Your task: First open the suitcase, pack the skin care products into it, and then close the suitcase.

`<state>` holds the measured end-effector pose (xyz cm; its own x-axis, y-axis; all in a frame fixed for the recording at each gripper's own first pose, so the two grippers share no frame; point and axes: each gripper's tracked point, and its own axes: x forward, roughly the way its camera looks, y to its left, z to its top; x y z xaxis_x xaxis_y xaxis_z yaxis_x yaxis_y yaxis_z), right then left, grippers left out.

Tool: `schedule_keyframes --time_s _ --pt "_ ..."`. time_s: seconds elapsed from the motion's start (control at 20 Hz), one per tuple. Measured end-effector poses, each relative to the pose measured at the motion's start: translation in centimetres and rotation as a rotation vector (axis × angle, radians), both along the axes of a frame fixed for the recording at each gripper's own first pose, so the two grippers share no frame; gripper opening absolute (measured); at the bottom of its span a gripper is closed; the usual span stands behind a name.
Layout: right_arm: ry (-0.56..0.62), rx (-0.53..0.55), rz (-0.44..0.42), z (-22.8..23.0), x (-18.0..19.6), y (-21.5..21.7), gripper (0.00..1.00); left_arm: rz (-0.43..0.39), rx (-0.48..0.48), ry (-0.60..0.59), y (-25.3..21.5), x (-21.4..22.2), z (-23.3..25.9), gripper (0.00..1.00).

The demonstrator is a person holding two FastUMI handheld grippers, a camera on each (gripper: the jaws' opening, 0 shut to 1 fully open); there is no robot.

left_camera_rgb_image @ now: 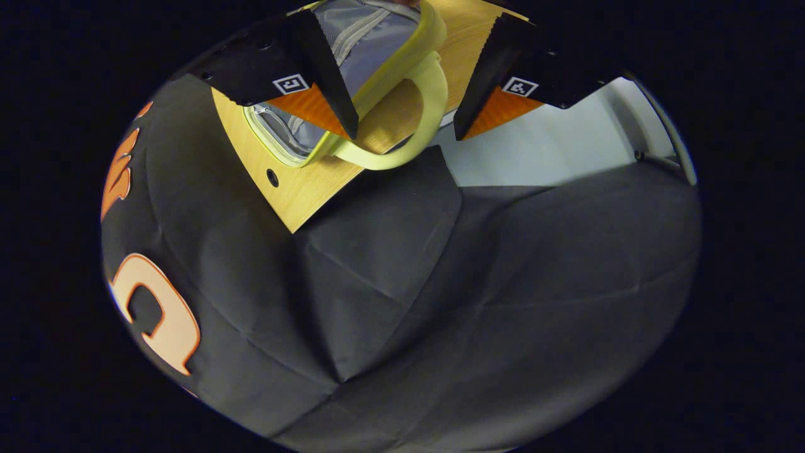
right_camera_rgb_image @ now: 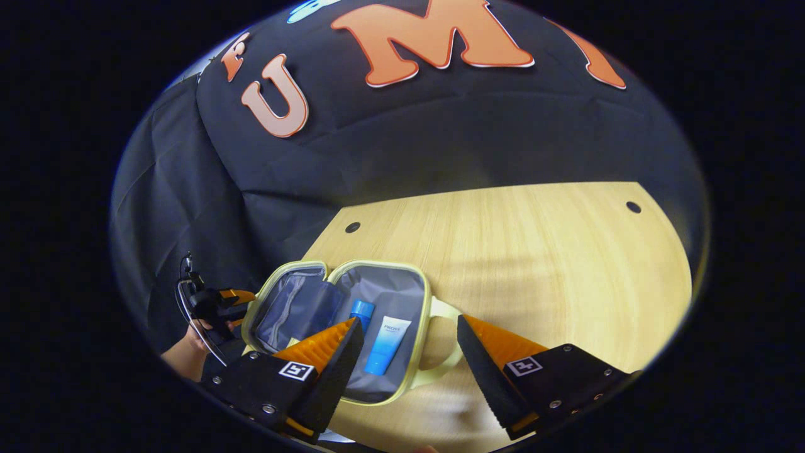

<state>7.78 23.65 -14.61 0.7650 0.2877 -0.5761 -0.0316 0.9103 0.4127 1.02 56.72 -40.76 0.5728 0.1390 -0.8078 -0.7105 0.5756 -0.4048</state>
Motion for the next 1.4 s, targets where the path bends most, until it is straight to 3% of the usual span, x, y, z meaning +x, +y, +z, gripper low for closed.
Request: schedule_keyframes --time_s 0.15,0.25,0.3,0.35,0.4,0.45,0.5,0.55,0.6,0.9,1.15,1.4 --pt "-0.023 -0.030 -0.005 0.8 -0.5 -1.3 0.95 0.054 -0.129 -0.030 -0.1 0.5 -0.9 0.93" --pt "-0.029 -0.039 -0.014 1.1 -1.1 -2.1 0.95 0.103 -0.227 -0.038 -0.3 0.3 -1.7 0.72" --pt "-0.030 -0.045 -0.020 1.1 -1.3 -2.5 0.95 0.132 -0.239 -0.022 0.4 -0.5 -2.5 0.66" --pt "-0.030 -0.047 -0.022 1.2 -1.7 -2.9 0.95 0.152 -0.266 -0.032 0.5 -0.8 -2.1 0.48" --pt "-0.033 -0.053 -0.026 1.3 -2.0 -3.3 0.95 0.149 -0.274 -0.041 0.1 -0.7 -2.3 0.30" --pt "-0.039 -0.059 -0.028 1.4 -2.2 -3.8 0.95 0.135 -0.239 -0.029 0.2 -1.0 -2.4 0.30" --pt "-0.043 -0.064 -0.029 1.4 -2.4 -4.1 0.95 0.096 -0.209 -0.036 0.2 -1.0 -1.8 0.20" --pt "-0.044 -0.069 -0.034 1.3 -2.4 -4.4 0.95 0.073 -0.154 -0.032 0.7 -1.1 -1.1 0.19" --pt "-0.048 -0.065 -0.033 1.4 -2.5 -4.6 0.96 0.049 -0.127 -0.045 0.4 -0.8 0.3 0.10" --pt "-0.090 -0.058 -0.049 2.2 -2.2 -5.8 0.95 -0.066 -0.001 -0.193 -1.0 1.4 10.5 0.09" --pt "-0.121 -0.020 -0.048 3.1 -0.9 -6.8 0.95 -0.110 -0.009 -0.324 -4.1 2.4 17.5 0.08" --pt "-0.157 -0.031 -0.067 3.4 -0.3 -8.6 0.95 -0.204 0.014 -0.417 -9.0 2.9 23.6 0.08"
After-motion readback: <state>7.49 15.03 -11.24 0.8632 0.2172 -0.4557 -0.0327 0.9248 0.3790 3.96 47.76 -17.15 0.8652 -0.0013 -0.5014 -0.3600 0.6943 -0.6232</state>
